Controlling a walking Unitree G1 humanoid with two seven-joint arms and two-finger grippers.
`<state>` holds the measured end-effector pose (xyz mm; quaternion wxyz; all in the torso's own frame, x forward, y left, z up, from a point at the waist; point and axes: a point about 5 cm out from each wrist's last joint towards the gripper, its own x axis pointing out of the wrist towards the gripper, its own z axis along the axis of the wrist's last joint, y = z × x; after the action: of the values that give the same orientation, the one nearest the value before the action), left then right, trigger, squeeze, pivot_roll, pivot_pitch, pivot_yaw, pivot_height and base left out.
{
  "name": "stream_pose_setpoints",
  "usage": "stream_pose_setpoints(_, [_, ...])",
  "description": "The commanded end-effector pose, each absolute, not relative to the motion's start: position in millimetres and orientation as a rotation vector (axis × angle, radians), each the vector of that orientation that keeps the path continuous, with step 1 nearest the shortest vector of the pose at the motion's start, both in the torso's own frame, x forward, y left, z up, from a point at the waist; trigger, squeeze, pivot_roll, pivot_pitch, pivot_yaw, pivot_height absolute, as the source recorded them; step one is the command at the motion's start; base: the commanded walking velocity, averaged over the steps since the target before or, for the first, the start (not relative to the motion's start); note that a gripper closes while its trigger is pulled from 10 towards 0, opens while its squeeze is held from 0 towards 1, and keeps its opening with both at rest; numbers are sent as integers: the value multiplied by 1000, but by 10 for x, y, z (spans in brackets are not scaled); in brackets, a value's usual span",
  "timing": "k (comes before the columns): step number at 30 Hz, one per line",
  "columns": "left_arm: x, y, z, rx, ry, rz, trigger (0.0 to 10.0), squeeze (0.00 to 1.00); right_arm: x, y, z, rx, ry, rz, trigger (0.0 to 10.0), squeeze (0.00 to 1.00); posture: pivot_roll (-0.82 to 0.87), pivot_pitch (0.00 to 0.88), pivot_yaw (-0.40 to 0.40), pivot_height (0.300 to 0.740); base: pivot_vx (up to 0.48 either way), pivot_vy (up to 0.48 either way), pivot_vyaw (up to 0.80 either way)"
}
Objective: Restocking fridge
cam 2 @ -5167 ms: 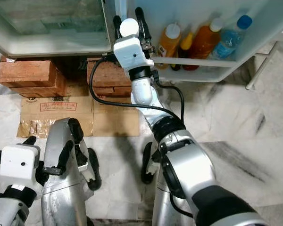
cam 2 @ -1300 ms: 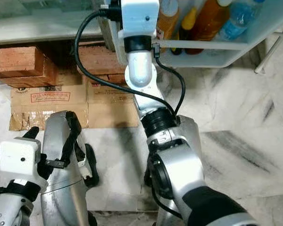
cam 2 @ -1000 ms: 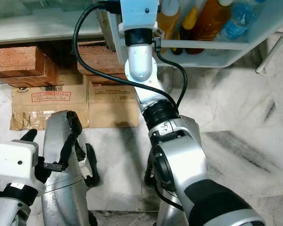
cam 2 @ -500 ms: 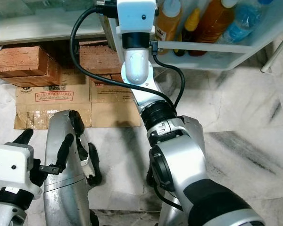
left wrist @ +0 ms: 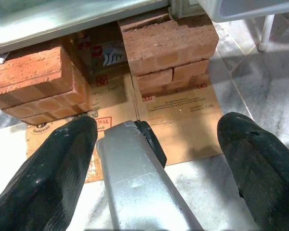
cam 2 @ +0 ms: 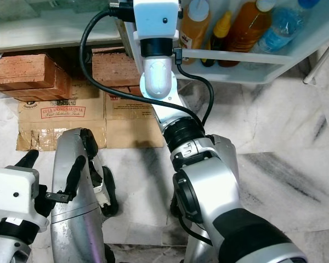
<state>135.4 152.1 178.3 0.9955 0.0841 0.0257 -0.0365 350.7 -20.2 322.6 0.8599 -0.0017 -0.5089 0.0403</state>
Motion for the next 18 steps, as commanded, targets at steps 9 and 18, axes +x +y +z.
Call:
stream_pose_setpoints(9, [1391, 1437, 1712, 121, 92, -71, 10000, 0, 3702, -196, 2374, -280, -717, 217, 10000, 0, 381, 541, -20, 462, 0, 0, 0])
stream_pose_setpoints(18, [1674, 1446, 1652, 122, 35, -46, 10000, 0, 3786, -420, 2193, -251, -582, 253, 10000, 0, 307, 469, -79, 462, 0, 0, 0])
